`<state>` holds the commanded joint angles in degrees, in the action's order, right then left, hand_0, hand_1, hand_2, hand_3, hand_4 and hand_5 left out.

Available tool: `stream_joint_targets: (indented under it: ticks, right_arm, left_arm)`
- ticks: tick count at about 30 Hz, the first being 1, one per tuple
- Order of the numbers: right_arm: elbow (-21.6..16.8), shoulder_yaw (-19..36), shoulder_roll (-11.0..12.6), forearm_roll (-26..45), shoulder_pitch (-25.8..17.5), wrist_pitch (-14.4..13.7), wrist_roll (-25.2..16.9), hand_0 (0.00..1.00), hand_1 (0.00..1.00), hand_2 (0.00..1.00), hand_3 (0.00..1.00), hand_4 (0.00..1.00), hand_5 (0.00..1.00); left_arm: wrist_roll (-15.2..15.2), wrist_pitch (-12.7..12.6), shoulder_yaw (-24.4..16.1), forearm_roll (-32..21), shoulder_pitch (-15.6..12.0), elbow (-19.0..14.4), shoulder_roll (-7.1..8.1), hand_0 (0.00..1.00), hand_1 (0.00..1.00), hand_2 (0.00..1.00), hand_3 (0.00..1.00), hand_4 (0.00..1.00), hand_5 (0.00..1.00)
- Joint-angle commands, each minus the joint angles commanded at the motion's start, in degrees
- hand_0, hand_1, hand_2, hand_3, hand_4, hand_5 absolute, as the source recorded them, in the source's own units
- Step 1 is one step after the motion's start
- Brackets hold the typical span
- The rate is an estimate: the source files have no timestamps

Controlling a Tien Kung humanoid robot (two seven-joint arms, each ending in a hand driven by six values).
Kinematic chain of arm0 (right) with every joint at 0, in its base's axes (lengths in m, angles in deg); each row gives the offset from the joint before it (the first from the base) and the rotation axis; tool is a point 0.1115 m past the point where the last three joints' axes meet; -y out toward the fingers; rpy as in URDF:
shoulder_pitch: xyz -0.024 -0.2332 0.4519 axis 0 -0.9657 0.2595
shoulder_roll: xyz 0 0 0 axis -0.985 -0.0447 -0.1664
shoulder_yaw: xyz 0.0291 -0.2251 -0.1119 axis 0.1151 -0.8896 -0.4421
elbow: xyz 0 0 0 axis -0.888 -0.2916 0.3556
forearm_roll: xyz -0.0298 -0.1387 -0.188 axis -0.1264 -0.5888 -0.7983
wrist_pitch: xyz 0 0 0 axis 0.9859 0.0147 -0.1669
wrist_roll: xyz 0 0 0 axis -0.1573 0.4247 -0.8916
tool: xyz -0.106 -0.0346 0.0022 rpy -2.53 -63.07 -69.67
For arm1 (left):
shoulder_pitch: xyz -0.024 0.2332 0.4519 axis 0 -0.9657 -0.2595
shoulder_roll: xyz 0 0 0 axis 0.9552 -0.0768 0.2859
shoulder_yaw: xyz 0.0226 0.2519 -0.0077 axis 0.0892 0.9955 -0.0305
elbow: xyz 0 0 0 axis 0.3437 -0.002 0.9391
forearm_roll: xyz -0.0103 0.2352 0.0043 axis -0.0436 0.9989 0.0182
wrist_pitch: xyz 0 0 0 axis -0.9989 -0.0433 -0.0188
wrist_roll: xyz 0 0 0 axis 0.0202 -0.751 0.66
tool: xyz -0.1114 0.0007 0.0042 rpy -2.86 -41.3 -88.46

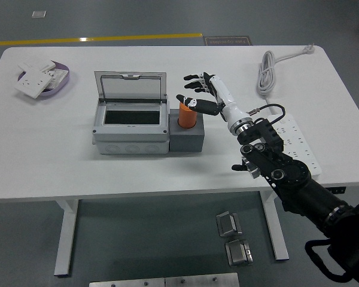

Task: Pick up the cylinder from the cube,place it in the box,flap close box

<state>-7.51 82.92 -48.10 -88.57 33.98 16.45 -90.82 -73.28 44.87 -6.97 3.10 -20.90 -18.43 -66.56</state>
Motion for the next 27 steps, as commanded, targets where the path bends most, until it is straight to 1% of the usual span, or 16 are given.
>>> stream_joint_targets:
  ticks: [3,4,5,8,10,15,16,18,21,22,27]
  right_arm:
    - [0.8,0.5,0.0,-0.3,1.8,0.0,0.3,0.709,0.706,0.611,0.687,0.867,0.209]
    - [1.3,0.7,0.0,-0.4,2.8,0.0,0.5,0.720,0.722,0.648,0.717,0.870,0.215]
    - [2.0,1.0,0.0,-0.5,3.8,0.0,0.7,0.720,0.722,0.648,0.717,0.870,0.215]
    - [4.9,1.0,0.0,0.0,7.4,0.2,1.4,0.720,0.722,0.648,0.717,0.870,0.215]
    - [7.1,0.4,0.0,0.6,9.6,0.5,2.1,0.722,0.723,0.663,0.717,0.874,0.224]
    - [12.8,-1.1,0.0,2.3,15.5,1.5,3.5,0.722,0.723,0.663,0.717,0.874,0.224]
    - [14.0,-1.4,0.0,2.8,16.6,1.7,3.7,0.733,0.728,0.659,0.715,0.890,0.318]
    - [16.3,-1.6,0.0,3.3,18.4,2.0,3.9,0.733,0.728,0.659,0.715,0.890,0.318]
    - [18.6,-1.4,0.0,3.2,19.8,2.2,4.1,0.733,0.728,0.659,0.715,0.890,0.318]
    - [19.3,-1.3,0.0,3.1,20.1,2.2,4.1,0.792,0.736,0.679,0.724,0.902,0.484]
    - [23.2,-1.5,0.0,3.5,21.8,2.4,4.0,0.792,0.736,0.679,0.724,0.902,0.484]
  left_arm:
    - [0.0,0.0,-0.2,0.3,0.1,0.0,0.04,0.543,0.538,0.493,0.534,0.335,0.002]
    - [0.0,0.1,-0.3,0.5,0.1,0.0,0.07,0.543,0.537,0.493,0.535,0.336,0.002]
    - [0.0,0.1,-0.4,0.7,0.1,0.0,0.10,0.543,0.537,0.493,0.535,0.336,0.002]
    - [0.0,0.2,-0.8,1.7,0.3,0.0,0.19,0.543,0.537,0.493,0.535,0.336,0.002]
    - [0.1,0.3,-1.1,2.3,0.4,0.0,0.22,0.542,0.538,0.494,0.536,0.336,0.002]
    - [0.1,0.5,-1.6,3.5,0.7,0.0,0.29,0.542,0.538,0.494,0.536,0.336,0.002]
    - [0.1,0.5,-1.7,3.7,0.7,0.0,0.33,0.543,0.539,0.494,0.536,0.337,0.002]
    - [0.2,0.6,-1.9,4.1,0.8,0.0,0.42,0.543,0.539,0.494,0.536,0.337,0.002]
    - [0.2,0.7,-2.2,4.7,0.8,0.0,0.49,0.543,0.539,0.494,0.536,0.337,0.002]
    - [0.2,0.7,-2.2,4.9,0.7,0.0,0.51,0.543,0.539,0.494,0.536,0.335,0.002]
    - [0.3,1.0,-2.6,6.2,0.3,0.0,0.64,0.543,0.539,0.494,0.536,0.335,0.002]
